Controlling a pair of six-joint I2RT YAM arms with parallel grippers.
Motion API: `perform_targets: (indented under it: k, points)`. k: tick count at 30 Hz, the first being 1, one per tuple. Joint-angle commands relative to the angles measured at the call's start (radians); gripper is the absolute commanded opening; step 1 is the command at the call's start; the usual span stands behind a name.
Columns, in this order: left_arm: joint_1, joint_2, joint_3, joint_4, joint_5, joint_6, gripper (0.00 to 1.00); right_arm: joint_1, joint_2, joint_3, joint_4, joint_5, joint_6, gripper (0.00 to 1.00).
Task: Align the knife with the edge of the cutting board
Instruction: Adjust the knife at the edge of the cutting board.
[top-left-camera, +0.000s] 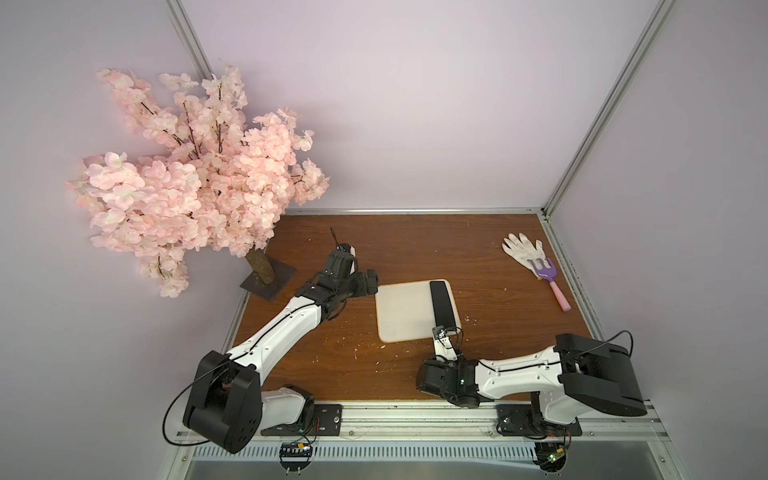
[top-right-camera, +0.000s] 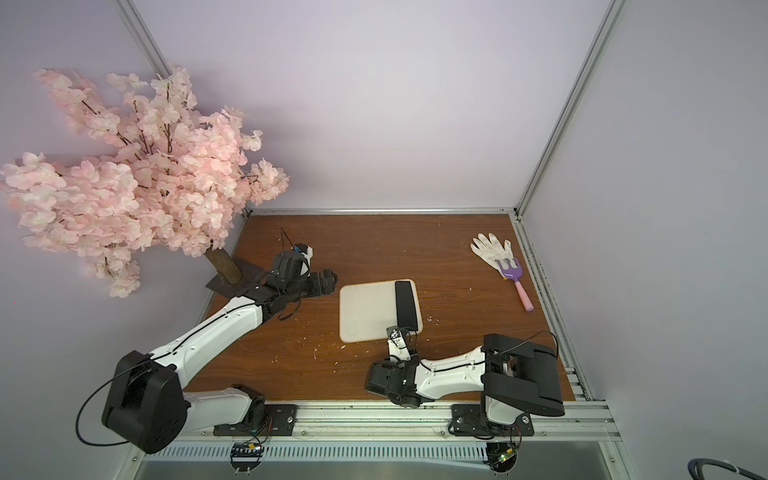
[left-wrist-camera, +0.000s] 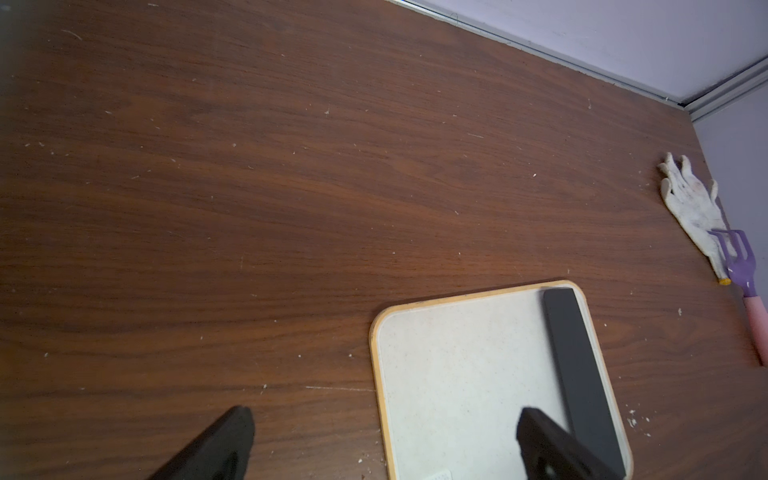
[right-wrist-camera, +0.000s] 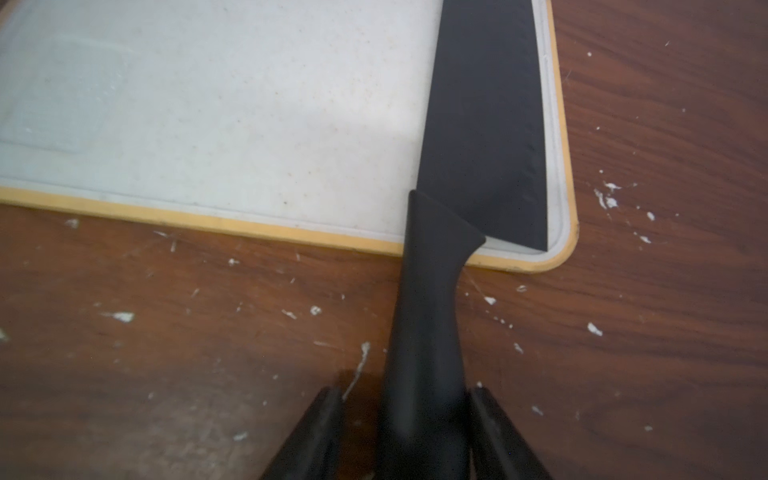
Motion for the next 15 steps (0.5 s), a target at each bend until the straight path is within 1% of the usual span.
perform_targets:
  k: [1, 4, 7, 15]
  points:
    - [0.012, -0.018, -0.011, 0.002, 0.008, 0.010, 1.00, -0.026, -0.070, -0.060, 0.070, -0.079, -0.013, 0.52]
    - [0.012, -0.019, -0.011, 0.003, 0.011, 0.010, 1.00, -0.046, -0.126, -0.110, 0.105, -0.105, -0.008, 0.49]
    - [0.013, -0.021, -0.010, 0.004, 0.012, 0.011, 1.00, -0.052, -0.146, -0.130, 0.130, -0.116, -0.007, 0.46]
    - [0.014, -0.020, -0.012, 0.004, 0.011, 0.010, 1.00, -0.051, -0.110, -0.130, 0.159, -0.140, 0.011, 0.40]
